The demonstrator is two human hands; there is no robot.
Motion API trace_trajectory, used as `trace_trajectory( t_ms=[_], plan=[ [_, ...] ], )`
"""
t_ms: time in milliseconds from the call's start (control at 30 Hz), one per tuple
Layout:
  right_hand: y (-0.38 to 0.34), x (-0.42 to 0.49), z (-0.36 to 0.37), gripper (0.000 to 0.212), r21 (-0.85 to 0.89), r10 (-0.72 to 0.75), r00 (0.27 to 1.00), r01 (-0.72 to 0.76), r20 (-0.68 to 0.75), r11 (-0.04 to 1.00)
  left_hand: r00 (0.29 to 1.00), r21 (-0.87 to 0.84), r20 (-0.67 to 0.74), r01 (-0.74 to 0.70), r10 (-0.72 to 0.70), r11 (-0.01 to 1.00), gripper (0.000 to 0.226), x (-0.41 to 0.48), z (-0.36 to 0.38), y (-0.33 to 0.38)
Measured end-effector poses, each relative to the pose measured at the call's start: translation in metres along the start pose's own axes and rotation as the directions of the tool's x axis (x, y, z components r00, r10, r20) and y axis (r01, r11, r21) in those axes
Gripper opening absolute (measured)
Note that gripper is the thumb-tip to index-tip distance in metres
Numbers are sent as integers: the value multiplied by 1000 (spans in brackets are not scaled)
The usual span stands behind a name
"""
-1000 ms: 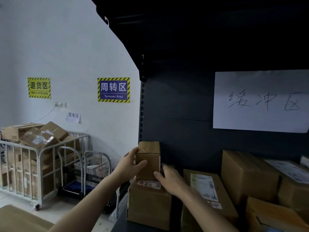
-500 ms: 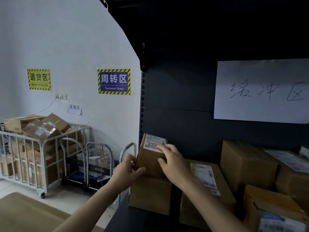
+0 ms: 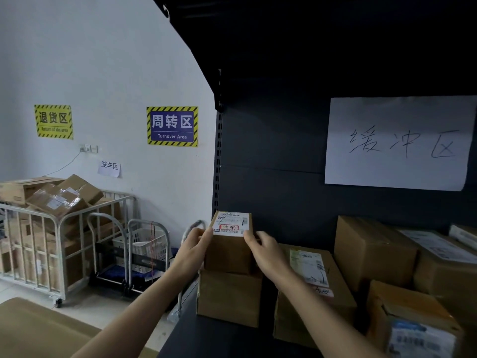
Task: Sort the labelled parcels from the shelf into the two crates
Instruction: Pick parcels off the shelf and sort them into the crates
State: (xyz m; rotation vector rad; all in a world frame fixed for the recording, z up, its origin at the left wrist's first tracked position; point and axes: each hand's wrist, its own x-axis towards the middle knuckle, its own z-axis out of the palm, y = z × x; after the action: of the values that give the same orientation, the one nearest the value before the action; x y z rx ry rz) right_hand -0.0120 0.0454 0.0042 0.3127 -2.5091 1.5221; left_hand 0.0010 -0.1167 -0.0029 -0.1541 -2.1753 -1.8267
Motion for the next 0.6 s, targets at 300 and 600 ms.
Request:
trace_trajectory(
  t_ms=[300, 600],
  plan=[
    [9, -48, -5, 37, 70, -135, 988, 140, -71, 988, 985, 8, -8, -174, 174, 985, 10, -31, 2, -10],
    [6, -66, 4, 41, 61, -152, 978, 161, -142, 985, 965, -7, 71, -251, 251, 968, 15, -40, -5, -17]
  ],
)
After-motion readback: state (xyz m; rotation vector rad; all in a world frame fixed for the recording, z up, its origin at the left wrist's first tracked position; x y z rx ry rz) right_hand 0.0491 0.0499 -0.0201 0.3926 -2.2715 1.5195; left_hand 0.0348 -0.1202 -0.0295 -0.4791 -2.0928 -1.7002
